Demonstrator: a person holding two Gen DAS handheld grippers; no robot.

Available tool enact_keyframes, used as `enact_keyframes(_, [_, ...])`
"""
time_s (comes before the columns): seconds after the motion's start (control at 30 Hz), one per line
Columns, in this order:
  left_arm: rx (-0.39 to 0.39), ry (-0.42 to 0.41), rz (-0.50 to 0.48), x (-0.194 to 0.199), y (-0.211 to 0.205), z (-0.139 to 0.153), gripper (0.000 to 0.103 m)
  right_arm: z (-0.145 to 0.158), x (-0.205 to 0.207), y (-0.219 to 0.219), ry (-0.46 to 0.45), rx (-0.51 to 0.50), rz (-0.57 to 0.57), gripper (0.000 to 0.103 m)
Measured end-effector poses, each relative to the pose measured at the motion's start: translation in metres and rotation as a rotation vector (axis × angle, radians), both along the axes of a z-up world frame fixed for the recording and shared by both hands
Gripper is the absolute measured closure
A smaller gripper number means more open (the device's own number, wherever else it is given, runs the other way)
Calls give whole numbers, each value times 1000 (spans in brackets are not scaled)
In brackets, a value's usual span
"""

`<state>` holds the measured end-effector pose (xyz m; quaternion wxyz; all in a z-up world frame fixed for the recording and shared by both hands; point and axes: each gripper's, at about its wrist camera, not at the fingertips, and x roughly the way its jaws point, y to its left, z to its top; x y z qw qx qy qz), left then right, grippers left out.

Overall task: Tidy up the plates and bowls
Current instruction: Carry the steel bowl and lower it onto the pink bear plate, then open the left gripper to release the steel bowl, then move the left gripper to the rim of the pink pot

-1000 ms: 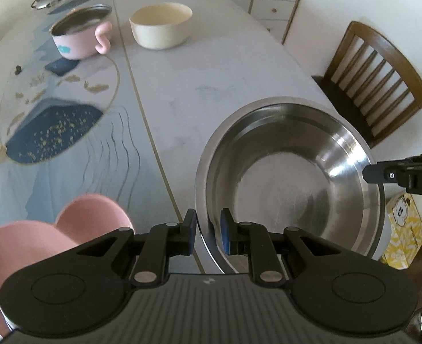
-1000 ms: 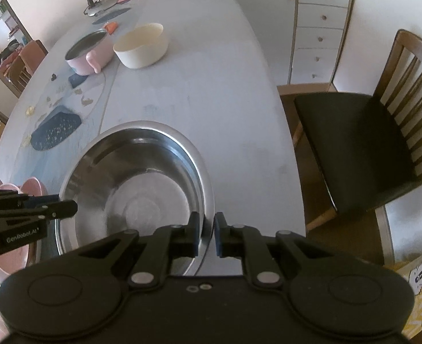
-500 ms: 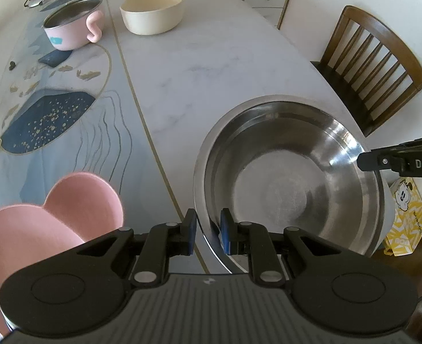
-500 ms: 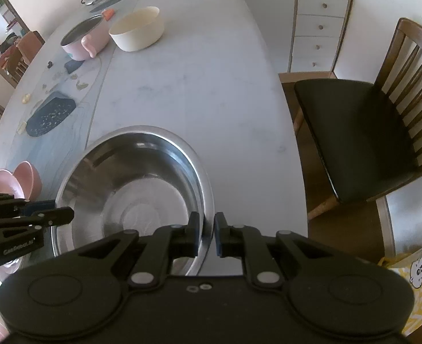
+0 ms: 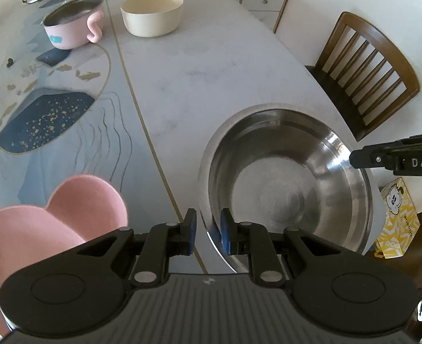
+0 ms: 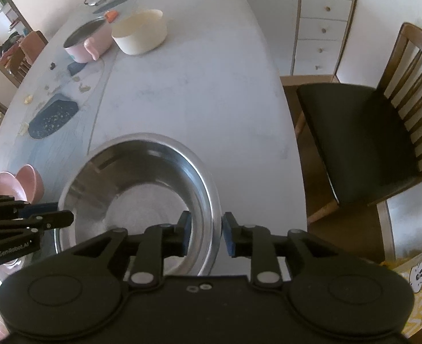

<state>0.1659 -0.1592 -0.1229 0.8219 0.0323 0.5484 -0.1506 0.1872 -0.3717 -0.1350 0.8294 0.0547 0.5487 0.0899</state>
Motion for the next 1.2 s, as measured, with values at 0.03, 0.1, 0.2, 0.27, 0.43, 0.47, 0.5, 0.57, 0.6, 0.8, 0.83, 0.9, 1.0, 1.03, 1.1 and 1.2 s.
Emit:
enact_keyframes(0.03, [-5, 0, 2, 0, 2, 2, 86, 3, -1, 0, -7, 4, 2, 75])
enact_keyframes(0.1, [-10, -10, 3, -1, 5, 7, 86, 9, -2, 2, -23, 9, 7, 72])
enact_keyframes(0.2, [-17, -35, 2, -2, 9, 16, 86, 18, -4, 8, -44, 18, 19, 70])
enact_keyframes(0.27, [-34, -49, 2, -4, 13, 25, 86, 25, -6, 13, -60, 21, 28, 68])
enact_keyframes(0.43, [-61, -97, 2, -9, 23, 44, 86, 42, -12, 27, -98, 28, 47, 63])
enact_keyframes(0.47, [-65, -104, 3, -10, 25, 48, 86, 46, -13, 30, -108, 28, 51, 61])
enact_keyframes(0.5, [-70, -113, 3, -11, 28, 52, 86, 50, -14, 34, -117, 27, 54, 60])
enact_keyframes(0.57, [-80, -134, 0, -13, 33, 59, 85, 56, -16, 41, -133, 31, 62, 58])
enact_keyframes(0.6, [-82, -145, 0, -14, 36, 63, 85, 60, -17, 45, -141, 32, 66, 56])
enact_keyframes(0.8, [-91, -203, 9, -16, 54, 85, 84, 84, -16, 71, -198, 32, 90, 46])
enact_keyframes(0.83, [-92, -213, 13, -15, 58, 90, 84, 88, -16, 74, -208, 33, 92, 45])
enact_keyframes(0.9, [-97, -232, 21, -13, 64, 96, 84, 95, -14, 81, -228, 32, 94, 37])
enact_keyframes(1.0, [-100, -254, 43, -5, 74, 105, 81, 103, -5, 91, -244, 33, 104, 36])
enact_keyframes(1.03, [-103, -258, 51, -2, 77, 107, 78, 105, -1, 94, -245, 34, 107, 35])
enact_keyframes(1.1, [-108, -270, 71, 6, 82, 111, 61, 109, 11, 99, -251, 31, 116, 31])
enact_keyframes(1.2, [-92, -305, 97, 22, 87, 116, 46, 113, 31, 106, -260, 25, 141, 27])
